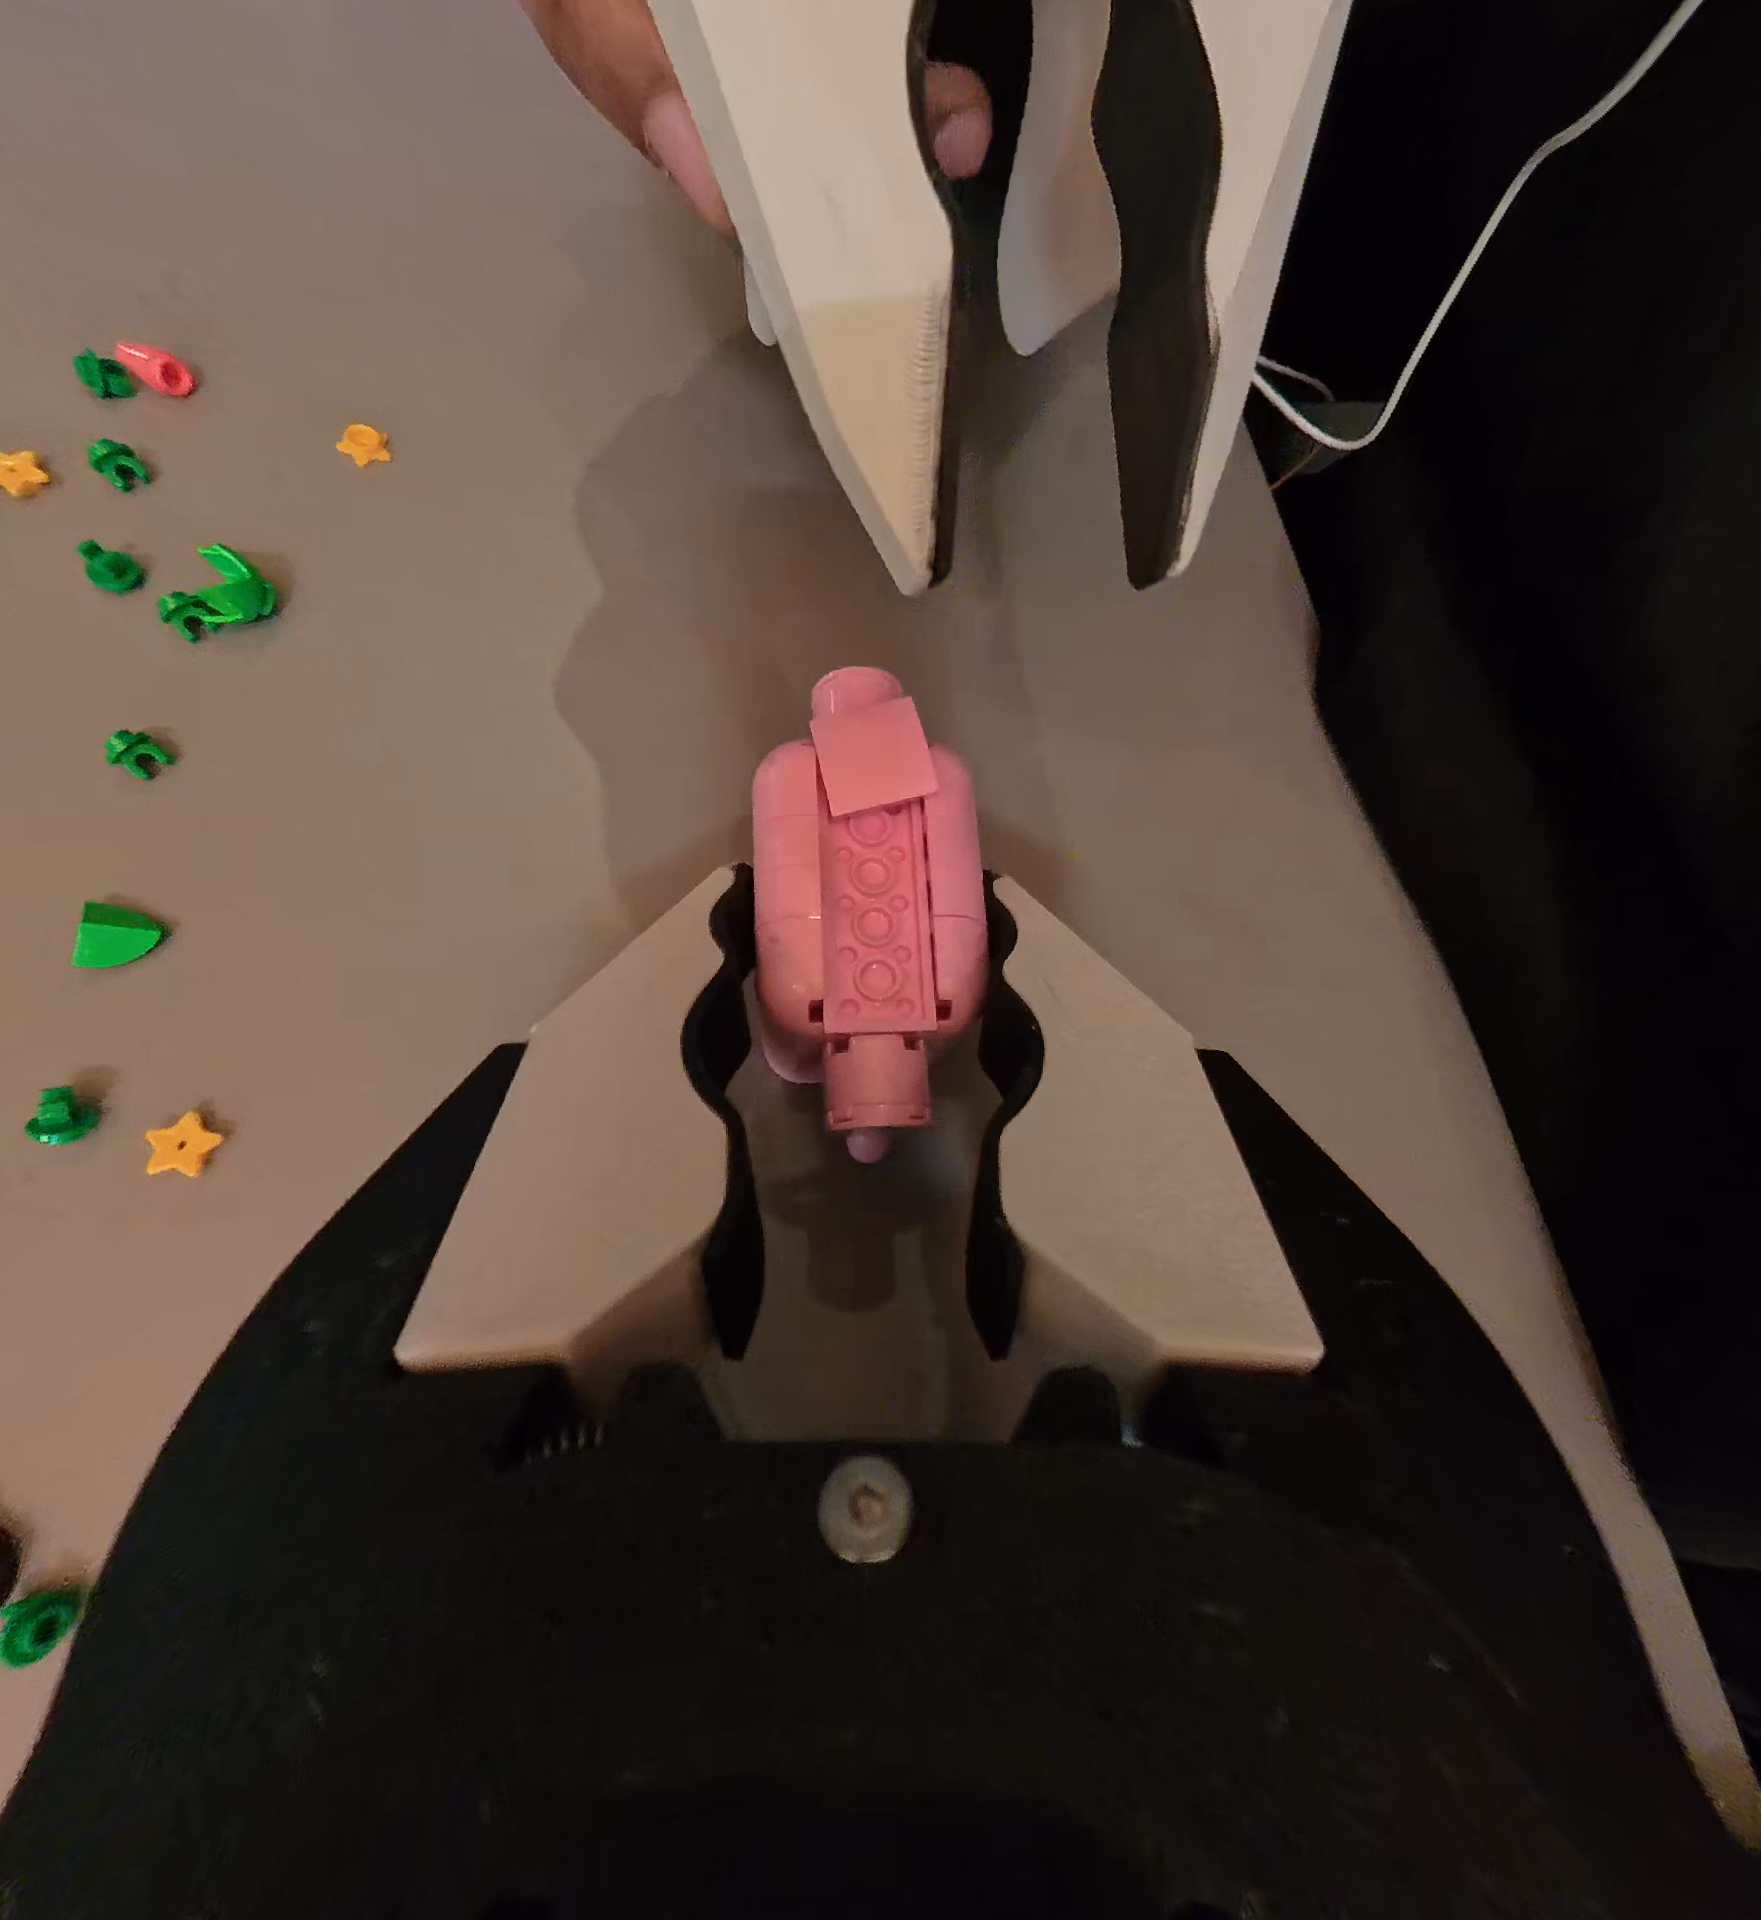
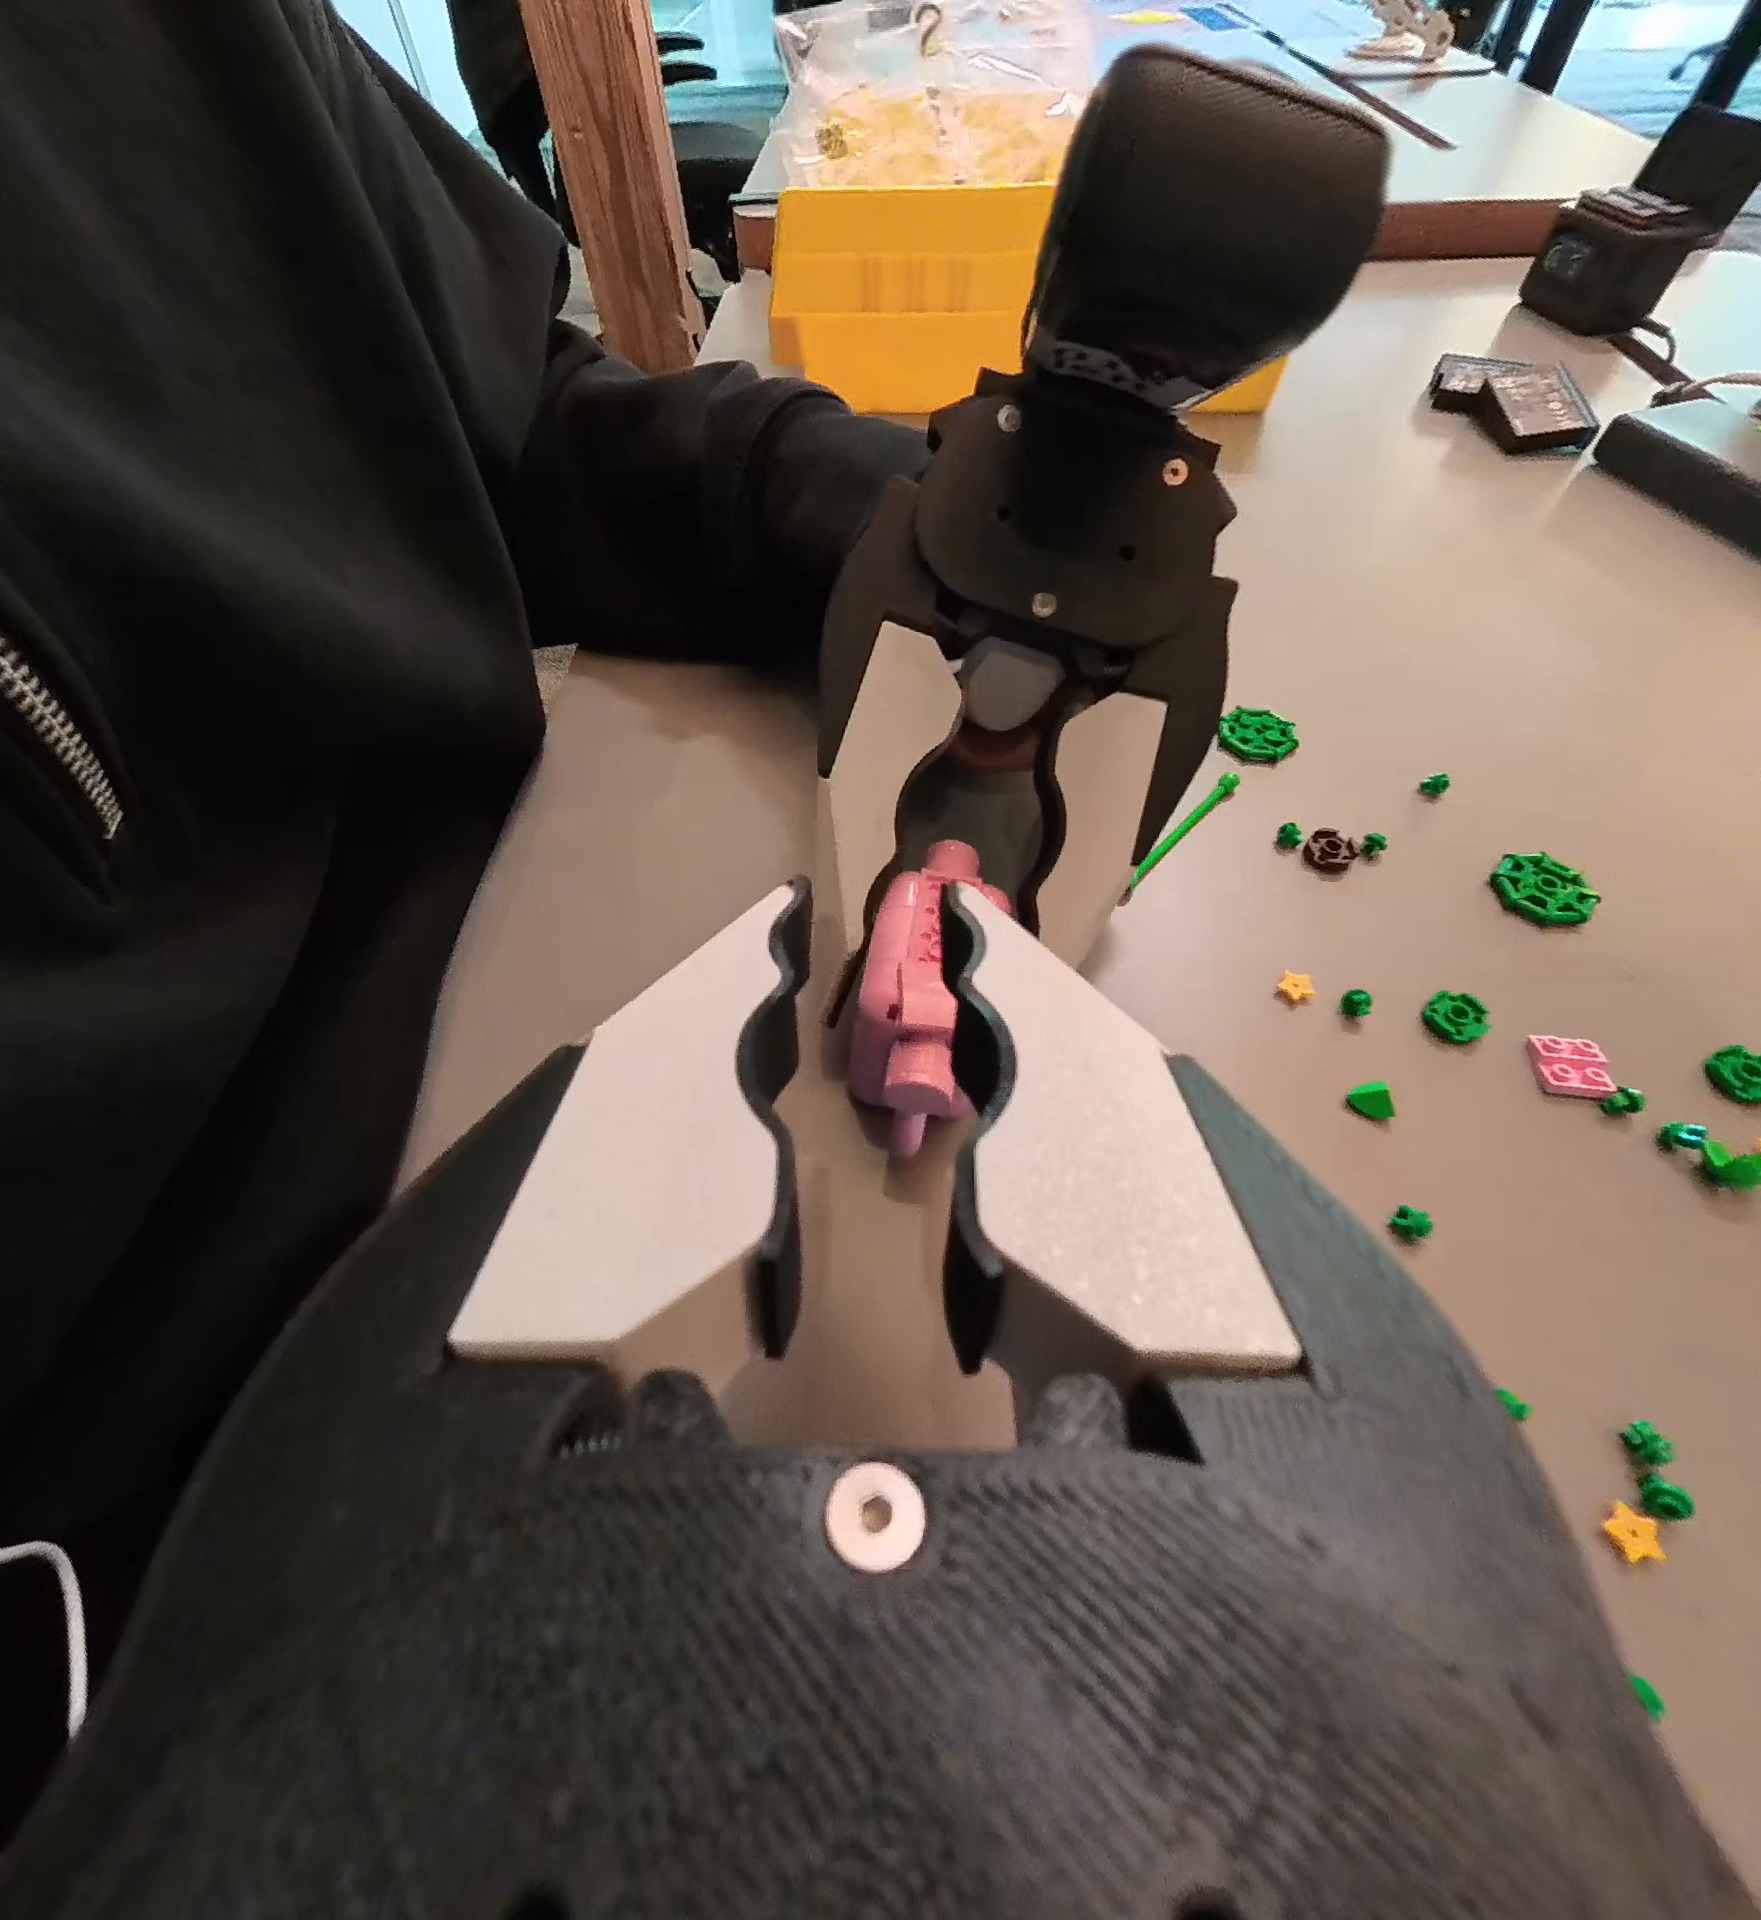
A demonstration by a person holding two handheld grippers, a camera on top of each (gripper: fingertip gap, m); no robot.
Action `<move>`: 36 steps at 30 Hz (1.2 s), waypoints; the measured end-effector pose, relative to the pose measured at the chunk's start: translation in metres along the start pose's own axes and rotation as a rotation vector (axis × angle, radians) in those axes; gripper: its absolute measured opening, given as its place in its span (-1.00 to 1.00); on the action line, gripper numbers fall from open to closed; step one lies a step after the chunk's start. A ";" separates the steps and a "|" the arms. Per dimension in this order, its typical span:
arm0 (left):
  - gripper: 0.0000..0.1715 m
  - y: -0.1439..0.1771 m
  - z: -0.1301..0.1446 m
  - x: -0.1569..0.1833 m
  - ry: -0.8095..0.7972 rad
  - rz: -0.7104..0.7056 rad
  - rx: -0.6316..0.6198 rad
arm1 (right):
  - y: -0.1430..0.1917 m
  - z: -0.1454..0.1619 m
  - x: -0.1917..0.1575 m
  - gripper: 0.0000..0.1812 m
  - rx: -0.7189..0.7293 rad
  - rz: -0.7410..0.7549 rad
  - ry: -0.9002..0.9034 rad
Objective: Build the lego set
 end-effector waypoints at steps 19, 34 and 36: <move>-0.55 -0.003 0.003 -0.002 -0.024 -0.043 -0.036 | -0.006 0.011 0.008 -0.68 -0.039 0.008 -0.049; -0.55 -0.004 0.003 -0.003 -0.038 -0.065 -0.039 | -0.004 0.001 0.012 -0.68 0.074 0.084 -0.014; -0.55 -0.004 0.003 -0.003 -0.039 -0.071 -0.040 | -0.003 0.002 0.014 -0.66 0.072 0.087 -0.024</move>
Point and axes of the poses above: each gripper's, where its closed fingertips meet, y back along the fingers, z out of its underside, x = y × z across the jaws, the point moved 7 cm from there along y, back along the fingers, and after that the axes turned 1 degree about -x, right-handed, at the moved point
